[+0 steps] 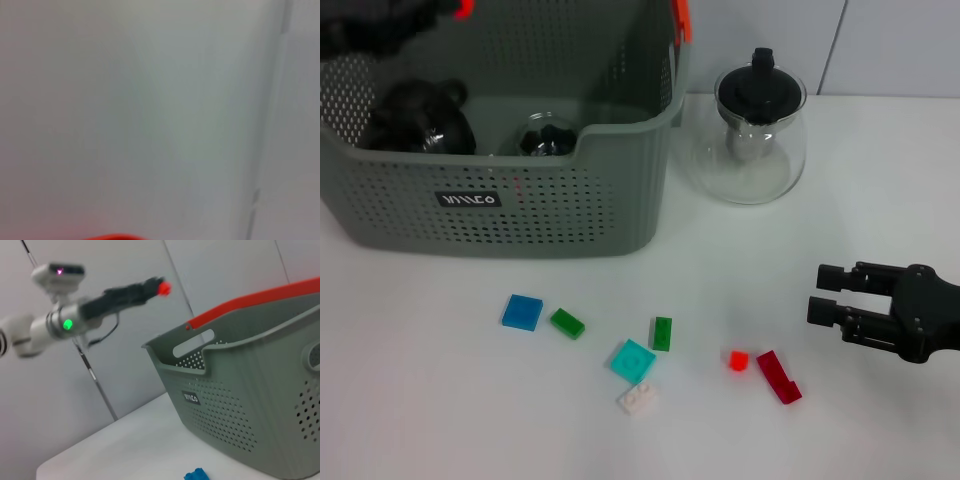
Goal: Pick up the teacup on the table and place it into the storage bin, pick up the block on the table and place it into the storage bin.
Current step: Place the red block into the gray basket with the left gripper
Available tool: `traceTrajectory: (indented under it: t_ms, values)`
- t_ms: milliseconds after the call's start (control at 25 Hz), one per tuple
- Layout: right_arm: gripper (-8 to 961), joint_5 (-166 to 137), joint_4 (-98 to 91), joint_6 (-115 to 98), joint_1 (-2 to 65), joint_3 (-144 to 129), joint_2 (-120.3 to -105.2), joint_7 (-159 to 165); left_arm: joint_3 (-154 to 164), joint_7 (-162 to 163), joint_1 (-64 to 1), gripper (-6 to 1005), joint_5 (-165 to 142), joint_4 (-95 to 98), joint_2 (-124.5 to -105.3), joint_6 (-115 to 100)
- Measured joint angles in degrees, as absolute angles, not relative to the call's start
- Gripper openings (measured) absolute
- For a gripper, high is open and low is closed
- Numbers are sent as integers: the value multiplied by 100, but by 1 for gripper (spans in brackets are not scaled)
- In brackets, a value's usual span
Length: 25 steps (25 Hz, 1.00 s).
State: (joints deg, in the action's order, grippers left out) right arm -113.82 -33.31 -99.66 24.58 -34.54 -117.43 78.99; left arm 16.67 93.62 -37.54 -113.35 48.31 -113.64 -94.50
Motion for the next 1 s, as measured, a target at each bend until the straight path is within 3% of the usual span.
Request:
traceTrajectory:
  t_ms: [120,240,560,600,760,1000]
  values:
    - [584,-11382,-3331,-9966,2463,-3455,-11742,7896,2515,9946,-3998,194,-11742,4916,-11221,-8529]
    - [584,-11382,-3331,-9967,2473,-3454,-11736,7895,3392,10485,-4222,195,-12600,5003,-11239,-7594]
    - [584,-11382,-3331,-9967,2478,-3453,-11733,7893,4779,11699,-4382,200,-14066,5167,-11597,-6270]
    - [584,-11382,-3331,-9968,2479,-3454,-11733,7892,4835,12017,-4359,201,-14165,5308,-11698,-6076]
    - [584,-11382,-3331,-9972,2479,-3453,-11733,7892,4568,12011,-4103,203,-13510,5750,-11807,-6224]
    - [584,-11382,-3331,-9972,2478,-3449,-11738,7892,3426,10895,-3312,465,-10583,5741,-11810,-7446]
